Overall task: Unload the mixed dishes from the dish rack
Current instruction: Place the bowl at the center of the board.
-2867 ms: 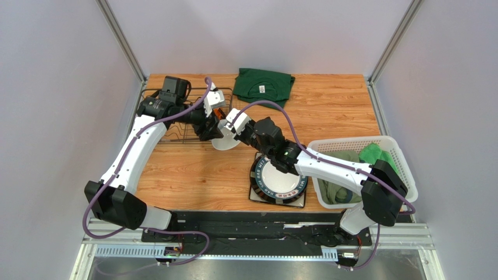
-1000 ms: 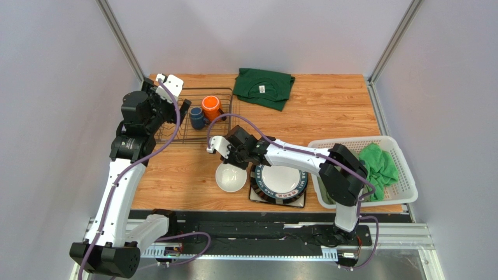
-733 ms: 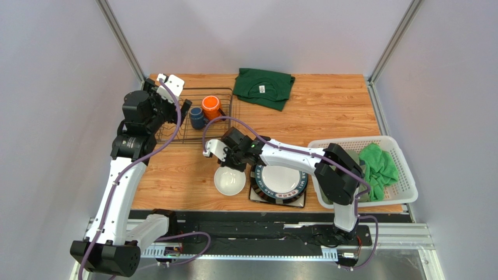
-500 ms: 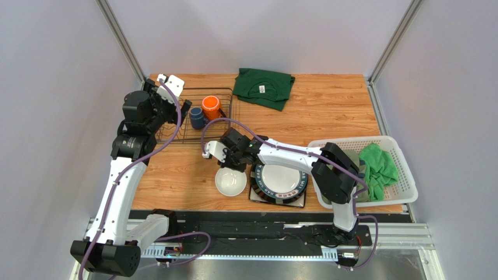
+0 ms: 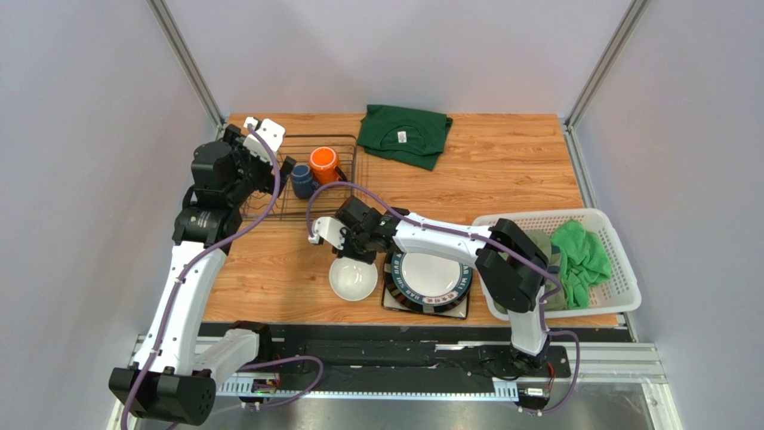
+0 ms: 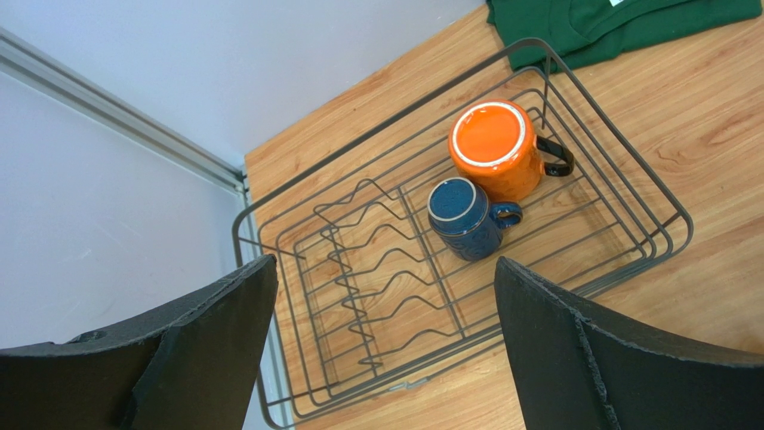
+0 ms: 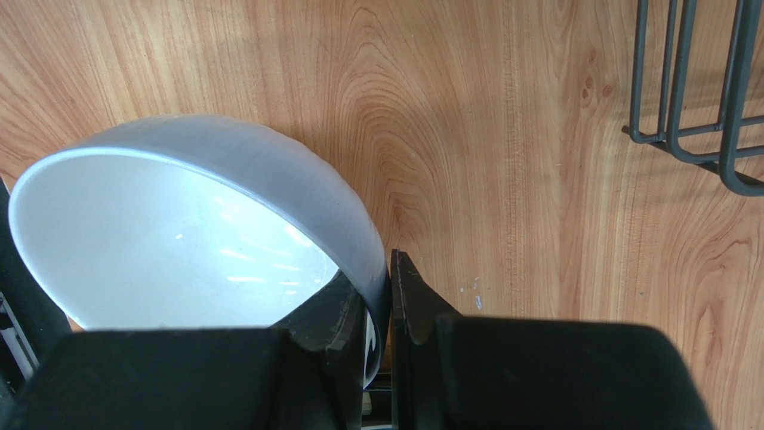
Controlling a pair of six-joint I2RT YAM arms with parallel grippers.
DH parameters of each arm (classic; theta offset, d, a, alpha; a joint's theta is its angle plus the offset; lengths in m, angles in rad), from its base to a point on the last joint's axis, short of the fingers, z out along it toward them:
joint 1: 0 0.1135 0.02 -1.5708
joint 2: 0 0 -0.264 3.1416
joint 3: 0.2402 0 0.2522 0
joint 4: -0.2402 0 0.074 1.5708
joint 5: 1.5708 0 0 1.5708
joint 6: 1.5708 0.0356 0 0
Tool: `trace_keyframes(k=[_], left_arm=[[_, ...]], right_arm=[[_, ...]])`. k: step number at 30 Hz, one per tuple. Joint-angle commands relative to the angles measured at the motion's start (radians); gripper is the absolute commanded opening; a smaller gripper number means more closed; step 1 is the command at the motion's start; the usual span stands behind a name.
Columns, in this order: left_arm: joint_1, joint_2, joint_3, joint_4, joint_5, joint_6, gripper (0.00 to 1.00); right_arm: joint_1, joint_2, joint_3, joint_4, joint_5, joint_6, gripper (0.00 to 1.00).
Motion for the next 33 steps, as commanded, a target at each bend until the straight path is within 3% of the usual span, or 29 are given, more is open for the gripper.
trace_keyframes(k=[1,9,25,29,30,33], left_arm=[[0.006,-0.020,-0.005,0.027,0.013,0.006,0.98],[0.008,-0.022,-0.017,0.028,0.013,0.012,0.98],[0.008,-0.022,-0.028,0.031,0.016,0.013,0.98],[0.008,-0.020,-0.036,0.034,0.019,0.012,0.98],[0.008,-0.016,-0.036,0.033,0.022,0.010,0.98],[0.008,-0.011,-0.034,0.035,0.025,0.012,0.98]], right_arm=[[0.006,0.024,0.041,0.019,0.031,-0.020,0.12],[0.006,0.030,0.042,0.018,0.046,-0.020,0.32],[0.007,0.013,0.039,0.015,0.072,-0.023,0.39],[0.006,-0.011,0.038,0.024,0.086,-0.022,0.46],[0.006,-0.017,0.036,0.027,0.092,-0.022,0.53],[0.007,-0.047,0.033,0.033,0.098,-0.017,0.56]])
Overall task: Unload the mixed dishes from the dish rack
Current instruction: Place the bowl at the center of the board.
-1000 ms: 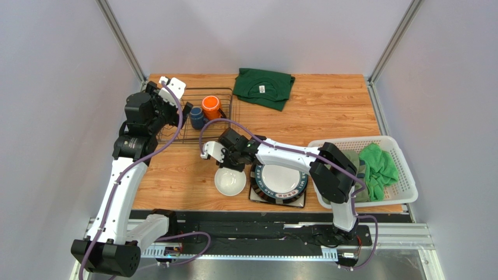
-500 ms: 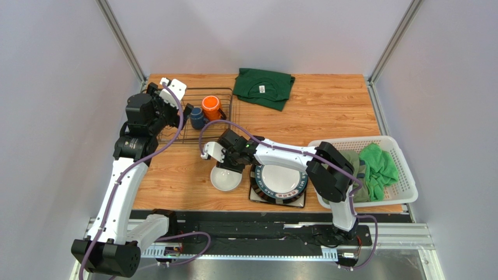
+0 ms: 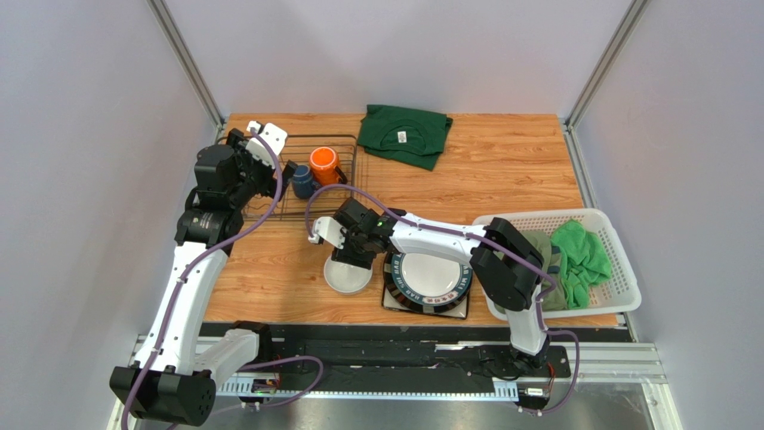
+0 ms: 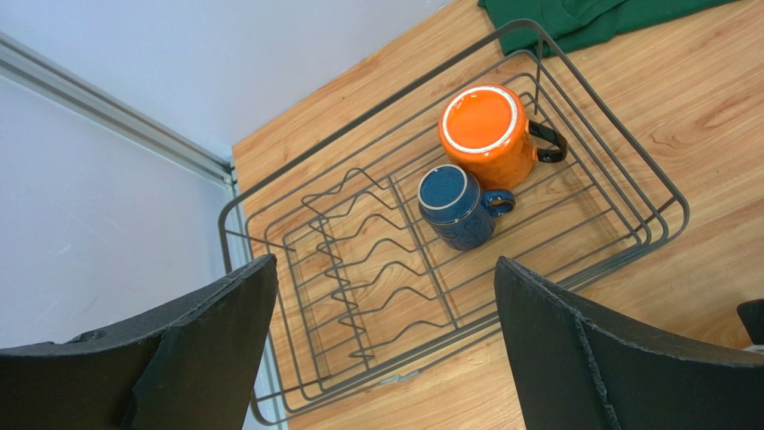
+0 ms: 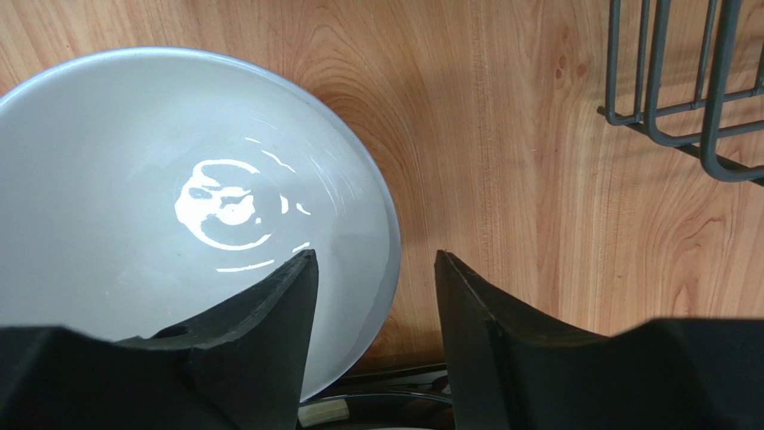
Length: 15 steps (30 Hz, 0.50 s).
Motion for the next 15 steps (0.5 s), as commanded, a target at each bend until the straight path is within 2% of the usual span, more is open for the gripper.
trace_keyframes(k=[1,9,12,15], left_arm=[[0.008,-0.005,-0.002,0.037,0.018,0.007,0.99],[0.008,0.055,0.037,0.028,0.023,0.001,0.99],[0.009,0.102,0.081,0.000,0.023,-0.023,0.99],[0.009,0.158,0.135,-0.038,0.014,-0.039,0.99]], right_arm=[[0.005,-0.084,0.023,0.033,0.022,-0.009,0.56],[0.005,-0.189,0.021,0.041,0.033,0.005,0.60],[0.004,-0.231,0.018,0.045,0.033,0.006,0.68],[0.004,-0.274,0.009,0.053,0.073,0.005,0.70]])
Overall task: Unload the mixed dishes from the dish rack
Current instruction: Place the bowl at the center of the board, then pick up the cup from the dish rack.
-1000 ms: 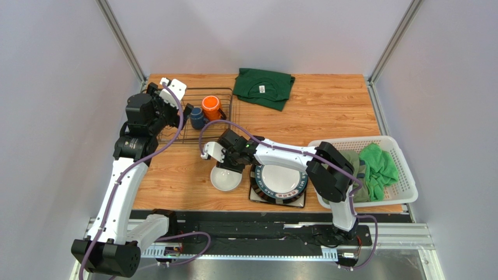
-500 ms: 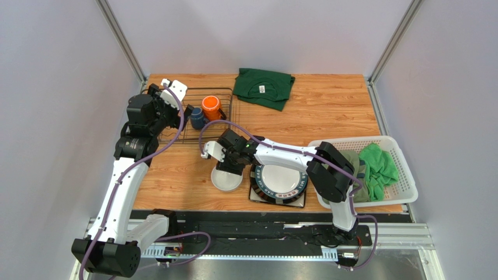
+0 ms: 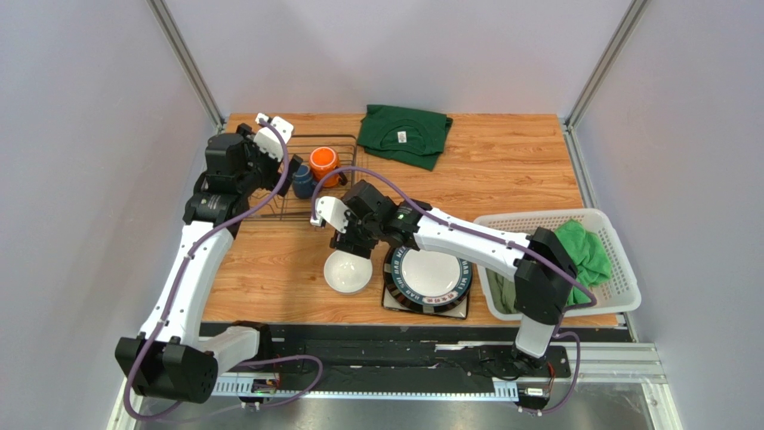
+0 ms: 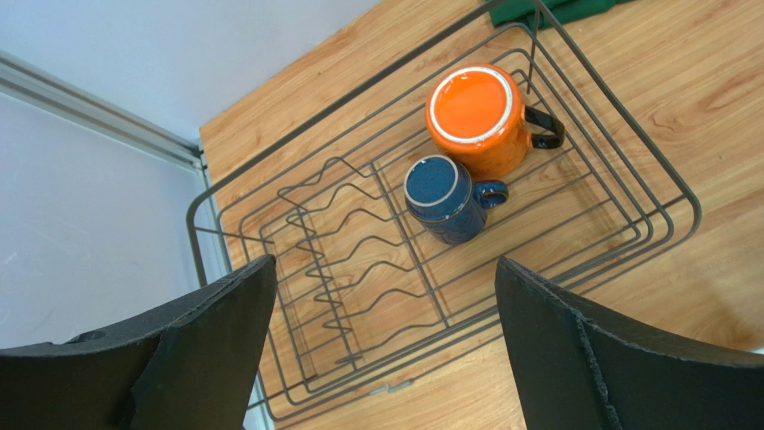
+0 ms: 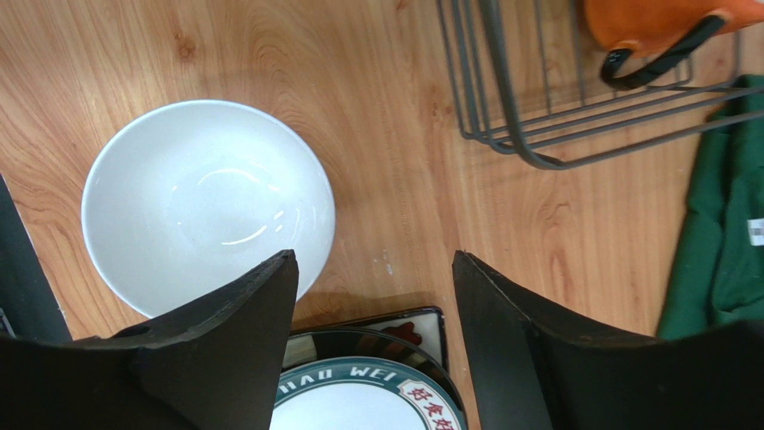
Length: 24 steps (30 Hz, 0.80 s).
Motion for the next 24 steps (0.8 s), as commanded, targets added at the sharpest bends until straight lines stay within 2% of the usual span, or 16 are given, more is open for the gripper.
trace_keyframes(k=[1,5,10,24], left_arm=[[0.008,0.067,0.111,-0.039,0.002,-0.033,0.99],[0.008,0.177,0.207,-0.086,-0.032,-0.026,0.99],[0.008,0.294,0.298,-0.141,-0.030,-0.025,0.99],[0.011,0.672,0.562,-0.319,0.033,-0.028,0.99]], right_arm=[[0.005,-0.096,0.005,0.056,0.054,-0.003,0.70],[0.002,-0.138,-0.020,0.083,0.105,-0.009,0.86],[-0.002,-0.164,-0.040,0.115,0.151,-0.009,0.91],[-0.065,-0.216,-0.103,0.194,0.197,0.014,0.93]])
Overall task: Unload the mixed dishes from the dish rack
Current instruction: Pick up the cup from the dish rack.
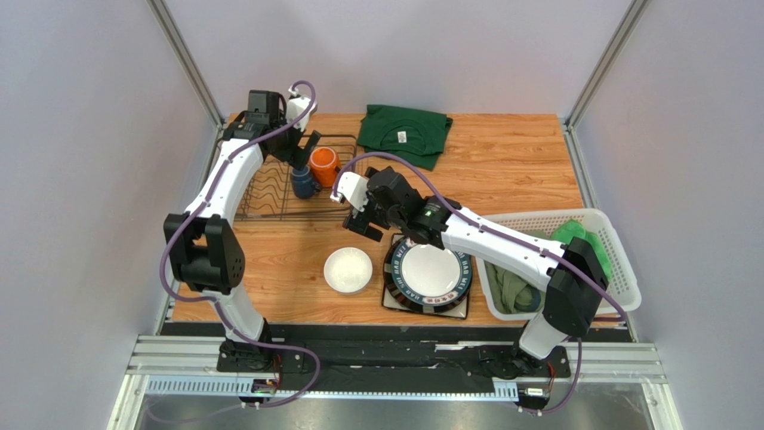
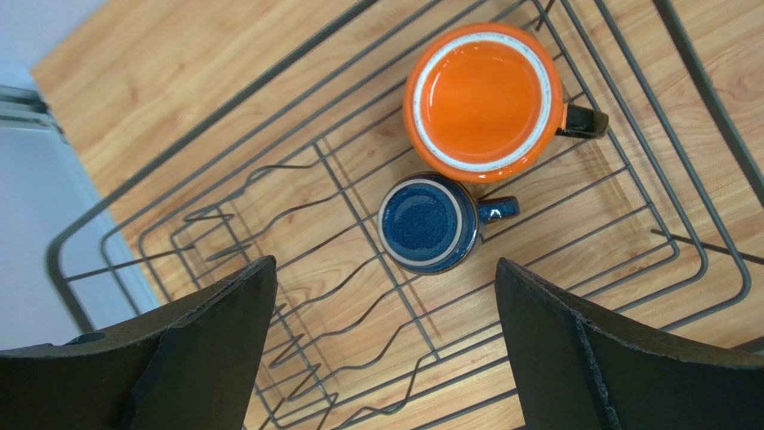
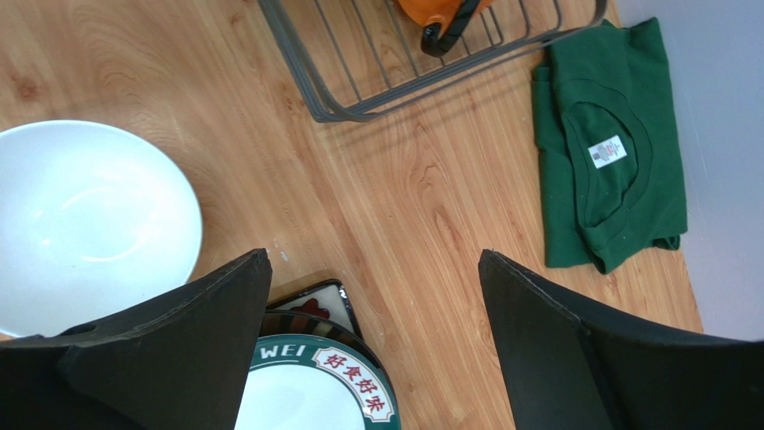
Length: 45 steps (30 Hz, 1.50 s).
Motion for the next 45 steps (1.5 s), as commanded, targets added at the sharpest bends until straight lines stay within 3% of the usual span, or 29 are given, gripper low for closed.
trace_keyframes(k=[1,19,45], left_arm=[[0.008,0.076,0.084,-0.068,0.032,-0.006,0.99],[0.010,0.283,0.201,-0.164,0.068,0.046,0.99],[0.031,0.339,0.207,-0.243,0.147,0.115,0.96]], right_arm=[[-0.014,-0.055,-0.005,0.064,0.019,0.011,0.93],[-0.014,-0.041,-0.017,0.064,0.017,0.005,0.93],[-0.022,-0.015,-0.026,0.062,0.023,-0.009,0.93]])
